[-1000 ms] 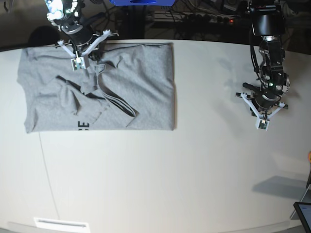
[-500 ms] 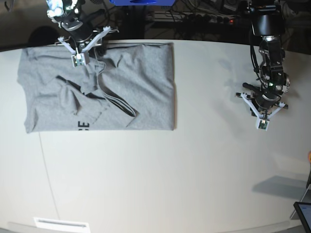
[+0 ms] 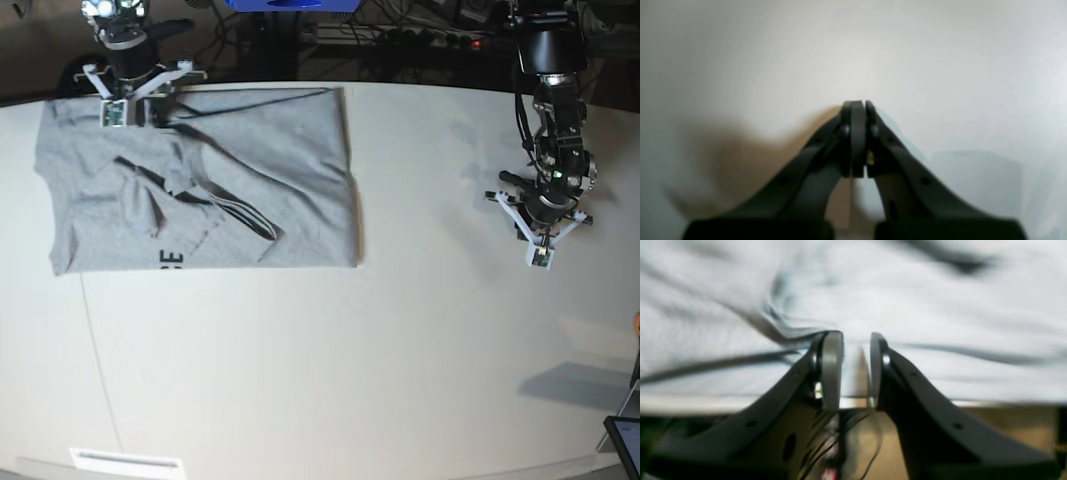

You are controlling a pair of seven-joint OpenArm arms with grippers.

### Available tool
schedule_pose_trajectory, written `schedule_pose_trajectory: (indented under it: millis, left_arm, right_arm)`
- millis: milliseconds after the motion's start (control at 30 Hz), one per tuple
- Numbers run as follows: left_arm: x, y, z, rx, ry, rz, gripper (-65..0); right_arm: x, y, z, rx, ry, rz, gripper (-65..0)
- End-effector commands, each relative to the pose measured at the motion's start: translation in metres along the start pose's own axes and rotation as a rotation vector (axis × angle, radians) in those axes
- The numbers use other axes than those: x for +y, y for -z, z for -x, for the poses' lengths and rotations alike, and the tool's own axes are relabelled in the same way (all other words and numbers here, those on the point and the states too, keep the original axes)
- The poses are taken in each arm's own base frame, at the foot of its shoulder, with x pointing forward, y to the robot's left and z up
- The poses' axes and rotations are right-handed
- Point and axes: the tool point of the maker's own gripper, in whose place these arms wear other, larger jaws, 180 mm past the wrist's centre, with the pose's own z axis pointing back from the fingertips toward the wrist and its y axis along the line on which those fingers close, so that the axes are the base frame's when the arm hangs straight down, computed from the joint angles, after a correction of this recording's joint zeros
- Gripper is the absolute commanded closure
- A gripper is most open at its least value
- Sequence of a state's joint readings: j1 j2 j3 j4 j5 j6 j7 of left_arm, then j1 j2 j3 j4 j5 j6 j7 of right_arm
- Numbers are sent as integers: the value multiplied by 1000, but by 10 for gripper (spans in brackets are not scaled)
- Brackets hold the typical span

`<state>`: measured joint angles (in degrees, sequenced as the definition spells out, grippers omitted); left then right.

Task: Fold the T-shirt properly
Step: 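Lower the right gripper back onto the folded shirt's middle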

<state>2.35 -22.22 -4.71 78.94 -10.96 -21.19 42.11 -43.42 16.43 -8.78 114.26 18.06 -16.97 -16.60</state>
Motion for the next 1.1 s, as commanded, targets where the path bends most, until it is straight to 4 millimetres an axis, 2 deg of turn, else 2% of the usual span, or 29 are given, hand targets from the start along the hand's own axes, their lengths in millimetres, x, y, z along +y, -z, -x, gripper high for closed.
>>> schedule_pose_trajectory:
  millis: [0,67,167,367,533,733,767,967,1067]
  left_arm:
    - [-38,2,71,265,31,122,0]
    - [-39,4,62,250,37,123,0]
    - [-38,8,62,257,24,125,0]
    - [-39,9,64,263,17,128,0]
    - [-37,12,56,250,15,125,0]
    - [-36,15,55,254,6,125,0]
    - [-35,15,51,246,7,123,0]
    - [-49,18,39,217,-9,146,0]
    - [-62,21,34,216,31,172,0]
  right_arm:
    - [-6,-3,-15,-65,-9,11,-138]
    - [-17,-4,-20,-79,-11,41,-138]
    - [-23,-3,-21,-83,-7,61,-138]
    - [5,-6,-3,-25,-7,-18,-142]
    - [24,-7,17,81,-6,-70,-145]
    - [21,-8,20,94,-6,-61,-139]
    - [18,-9,21,96,-5,-52,-138]
    - [-41,-12,6,36,-12,109,-138]
    - [-64,-12,-14,-36,-23,165,-138]
